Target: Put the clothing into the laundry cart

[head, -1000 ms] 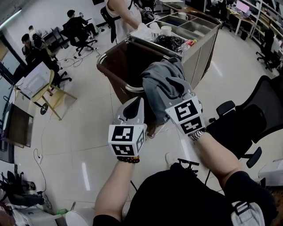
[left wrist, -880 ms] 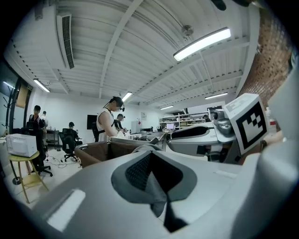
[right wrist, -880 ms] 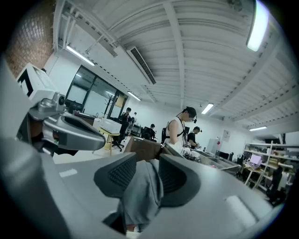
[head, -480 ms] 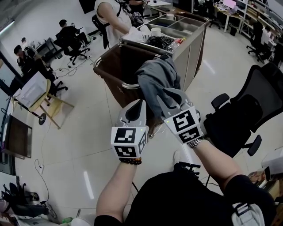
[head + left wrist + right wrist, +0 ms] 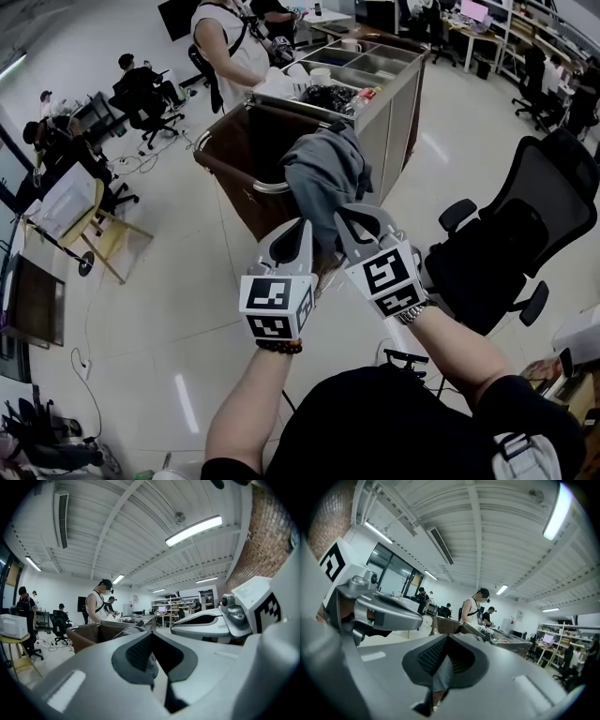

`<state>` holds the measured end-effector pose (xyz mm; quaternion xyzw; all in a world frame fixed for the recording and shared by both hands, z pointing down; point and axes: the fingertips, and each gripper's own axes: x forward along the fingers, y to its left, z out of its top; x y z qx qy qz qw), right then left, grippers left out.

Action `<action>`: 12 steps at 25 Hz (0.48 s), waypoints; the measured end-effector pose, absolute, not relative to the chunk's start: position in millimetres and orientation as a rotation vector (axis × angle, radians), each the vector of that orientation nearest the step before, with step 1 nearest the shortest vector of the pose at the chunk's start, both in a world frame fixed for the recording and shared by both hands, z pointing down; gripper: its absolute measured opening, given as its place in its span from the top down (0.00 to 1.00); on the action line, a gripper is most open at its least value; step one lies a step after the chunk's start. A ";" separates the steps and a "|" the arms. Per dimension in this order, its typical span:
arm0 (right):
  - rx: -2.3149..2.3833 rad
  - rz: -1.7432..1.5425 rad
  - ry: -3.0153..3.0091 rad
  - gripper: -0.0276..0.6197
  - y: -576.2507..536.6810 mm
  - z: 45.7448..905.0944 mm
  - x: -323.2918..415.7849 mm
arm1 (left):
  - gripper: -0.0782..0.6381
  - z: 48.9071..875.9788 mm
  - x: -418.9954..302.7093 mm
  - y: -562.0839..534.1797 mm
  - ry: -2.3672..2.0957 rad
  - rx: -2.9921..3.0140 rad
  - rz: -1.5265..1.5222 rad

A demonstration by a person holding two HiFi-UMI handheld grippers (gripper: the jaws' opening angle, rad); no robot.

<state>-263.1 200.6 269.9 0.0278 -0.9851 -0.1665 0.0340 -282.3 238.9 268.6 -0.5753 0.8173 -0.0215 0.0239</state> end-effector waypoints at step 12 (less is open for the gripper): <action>0.006 -0.509 -2.981 0.96 209.2 298.1 -267.2 | 0.89 291.0 -284.6 232.1 2.555 -1.790 -0.059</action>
